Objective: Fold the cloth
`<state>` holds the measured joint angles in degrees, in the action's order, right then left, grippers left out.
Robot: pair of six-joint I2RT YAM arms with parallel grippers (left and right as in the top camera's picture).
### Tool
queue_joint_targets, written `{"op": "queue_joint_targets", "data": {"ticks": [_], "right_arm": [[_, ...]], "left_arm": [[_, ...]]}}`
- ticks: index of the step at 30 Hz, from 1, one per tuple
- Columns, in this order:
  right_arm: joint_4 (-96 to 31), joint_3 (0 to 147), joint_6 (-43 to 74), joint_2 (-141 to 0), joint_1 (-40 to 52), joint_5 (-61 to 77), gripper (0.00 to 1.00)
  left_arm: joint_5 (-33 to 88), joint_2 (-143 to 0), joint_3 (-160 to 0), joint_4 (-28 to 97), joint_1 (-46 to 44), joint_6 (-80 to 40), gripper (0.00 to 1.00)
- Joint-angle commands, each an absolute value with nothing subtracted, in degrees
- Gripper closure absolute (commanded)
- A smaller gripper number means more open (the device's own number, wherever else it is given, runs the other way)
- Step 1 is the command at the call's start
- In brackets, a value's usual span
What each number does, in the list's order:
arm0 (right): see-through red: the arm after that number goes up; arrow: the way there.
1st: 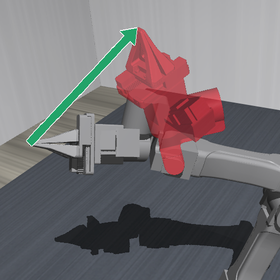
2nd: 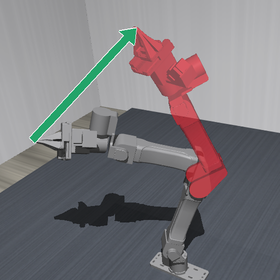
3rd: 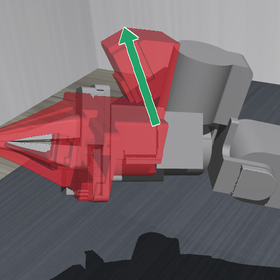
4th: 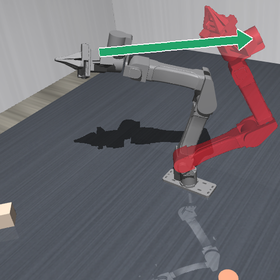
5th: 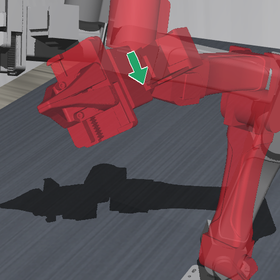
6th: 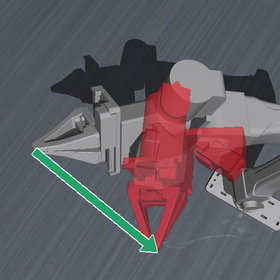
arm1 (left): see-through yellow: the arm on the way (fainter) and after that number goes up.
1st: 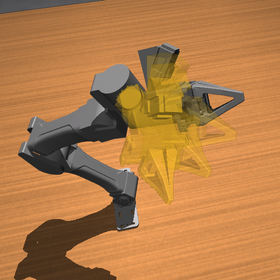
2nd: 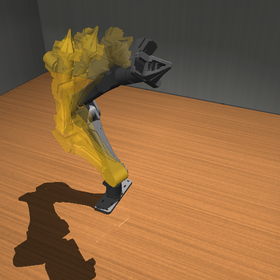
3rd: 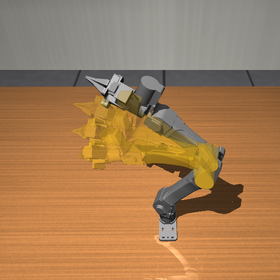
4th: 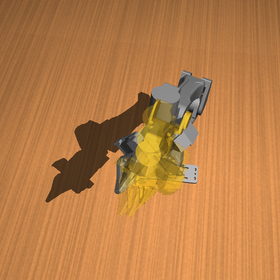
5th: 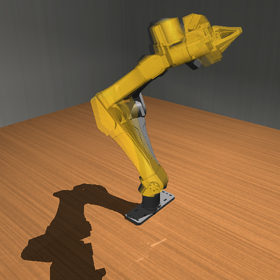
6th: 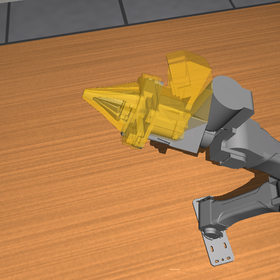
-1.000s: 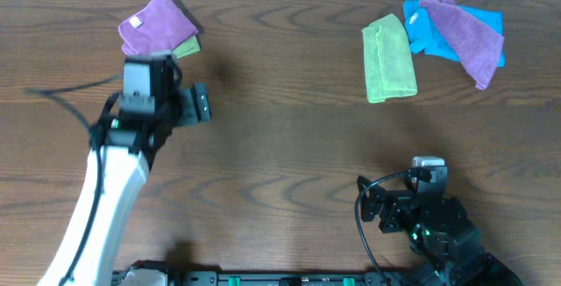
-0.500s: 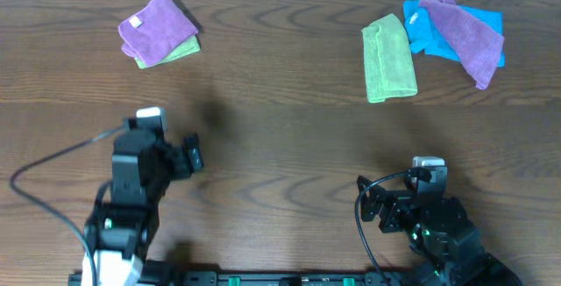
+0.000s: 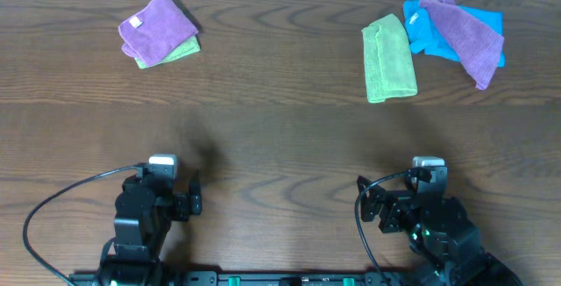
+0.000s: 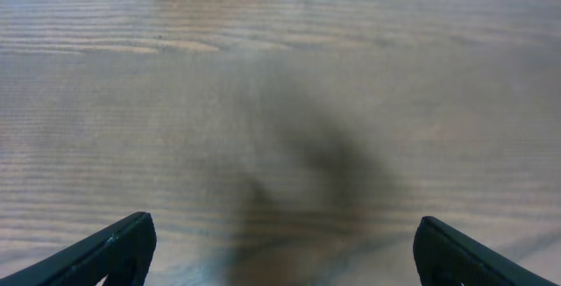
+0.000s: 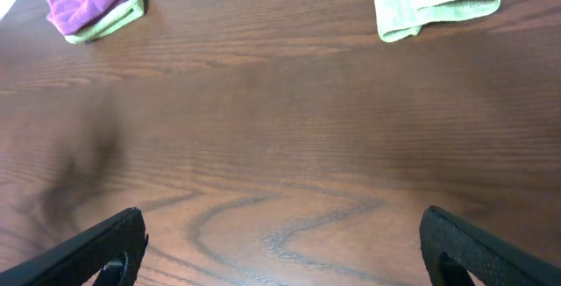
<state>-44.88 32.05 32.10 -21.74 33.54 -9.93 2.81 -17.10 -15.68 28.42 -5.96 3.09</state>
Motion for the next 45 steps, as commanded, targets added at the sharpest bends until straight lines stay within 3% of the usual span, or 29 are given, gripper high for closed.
{"op": "queue_joint_targets", "data": {"ticks": [1, 16, 45], "right_arm": [[-44.84, 31.77, 32.97, -21.65, 33.23, -10.5, 0.01], [-44.84, 31.77, 32.97, -21.65, 33.23, -10.5, 0.01], [-44.84, 31.77, 32.97, -21.65, 33.23, -10.5, 0.01]], "left_arm": [[3.18, -13.32, -14.63, 30.7, -5.02, 7.57, 0.05], [2.31, -3.44, -14.2, 42.35, -2.2, 9.28, 0.05], [1.04, -0.21, -14.2, 49.76, -1.52, 10.74, 0.05]]}}
